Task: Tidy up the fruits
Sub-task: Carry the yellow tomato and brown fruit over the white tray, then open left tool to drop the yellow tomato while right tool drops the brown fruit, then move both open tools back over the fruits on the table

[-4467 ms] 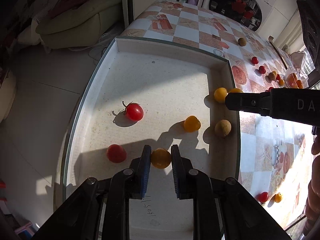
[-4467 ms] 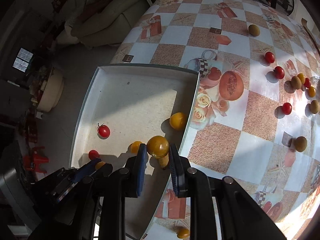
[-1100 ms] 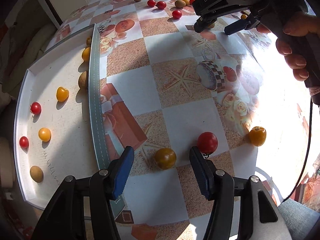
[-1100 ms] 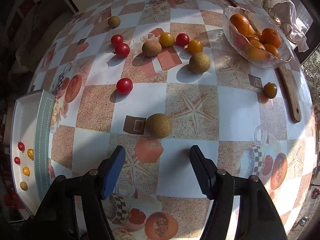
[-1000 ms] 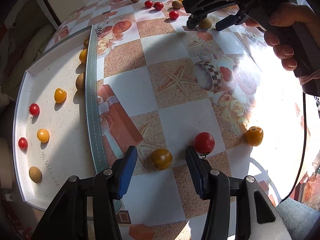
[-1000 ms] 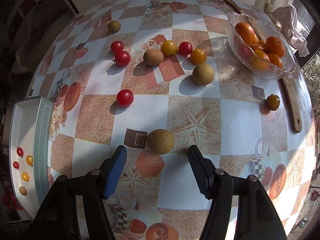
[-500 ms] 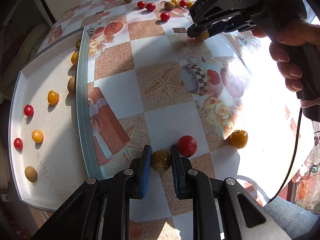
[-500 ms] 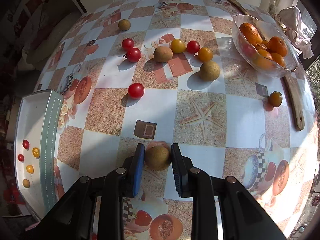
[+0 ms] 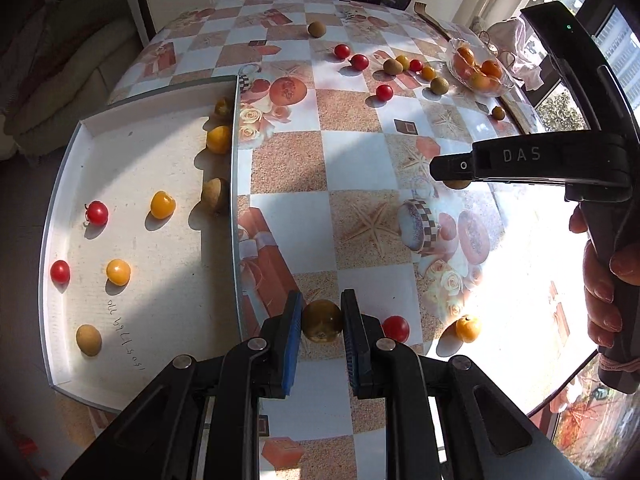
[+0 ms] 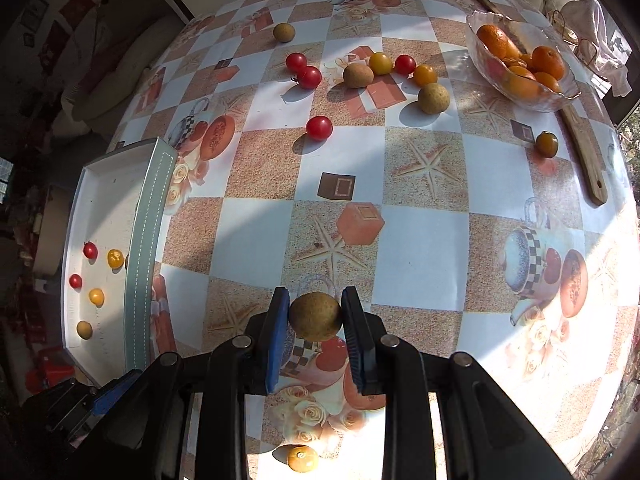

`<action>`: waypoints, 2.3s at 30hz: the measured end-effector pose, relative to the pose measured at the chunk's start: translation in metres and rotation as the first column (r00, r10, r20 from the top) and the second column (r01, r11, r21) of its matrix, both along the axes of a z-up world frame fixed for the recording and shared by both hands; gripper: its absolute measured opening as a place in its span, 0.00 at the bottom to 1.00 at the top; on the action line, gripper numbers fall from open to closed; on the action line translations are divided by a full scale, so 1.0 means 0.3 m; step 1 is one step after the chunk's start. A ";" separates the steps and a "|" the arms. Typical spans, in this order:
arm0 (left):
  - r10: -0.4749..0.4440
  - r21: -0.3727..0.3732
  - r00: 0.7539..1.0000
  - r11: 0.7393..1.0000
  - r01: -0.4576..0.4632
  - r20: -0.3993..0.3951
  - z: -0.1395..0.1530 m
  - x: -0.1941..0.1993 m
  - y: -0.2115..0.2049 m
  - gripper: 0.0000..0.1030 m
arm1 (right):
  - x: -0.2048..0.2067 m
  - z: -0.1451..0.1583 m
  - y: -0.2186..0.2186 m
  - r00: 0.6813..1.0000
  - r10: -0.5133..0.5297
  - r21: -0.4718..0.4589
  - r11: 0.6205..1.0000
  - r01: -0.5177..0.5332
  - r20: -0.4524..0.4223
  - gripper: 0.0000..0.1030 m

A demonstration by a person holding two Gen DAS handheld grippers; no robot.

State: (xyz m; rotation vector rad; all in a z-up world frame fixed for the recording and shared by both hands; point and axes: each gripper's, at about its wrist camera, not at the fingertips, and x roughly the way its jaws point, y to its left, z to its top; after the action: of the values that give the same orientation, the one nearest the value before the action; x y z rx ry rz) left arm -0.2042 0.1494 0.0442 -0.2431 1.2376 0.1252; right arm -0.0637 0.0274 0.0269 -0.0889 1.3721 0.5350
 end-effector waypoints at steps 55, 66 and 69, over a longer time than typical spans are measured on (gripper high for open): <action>0.335 0.108 0.942 0.937 -0.332 -0.010 -0.151 0.255 0.785 0.21 | -0.129 -0.105 0.853 0.869 0.480 -0.120 0.876 -0.468 0.119 0.38; 0.303 0.135 0.952 0.943 -0.304 0.029 -0.121 0.249 0.750 0.71 | -0.209 -0.027 0.821 0.825 0.532 -0.088 0.846 -0.525 0.189 0.70; 0.314 0.134 0.949 0.939 -0.316 0.036 -0.104 0.241 0.751 0.71 | -0.231 0.010 0.796 0.818 0.537 -0.063 0.841 -0.537 0.205 0.77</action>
State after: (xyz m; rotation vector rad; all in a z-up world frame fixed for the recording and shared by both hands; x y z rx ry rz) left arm -0.1320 0.3748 0.0131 -0.3201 1.1626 0.4850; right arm -0.1330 0.2663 0.0300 -0.5381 1.1239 0.9693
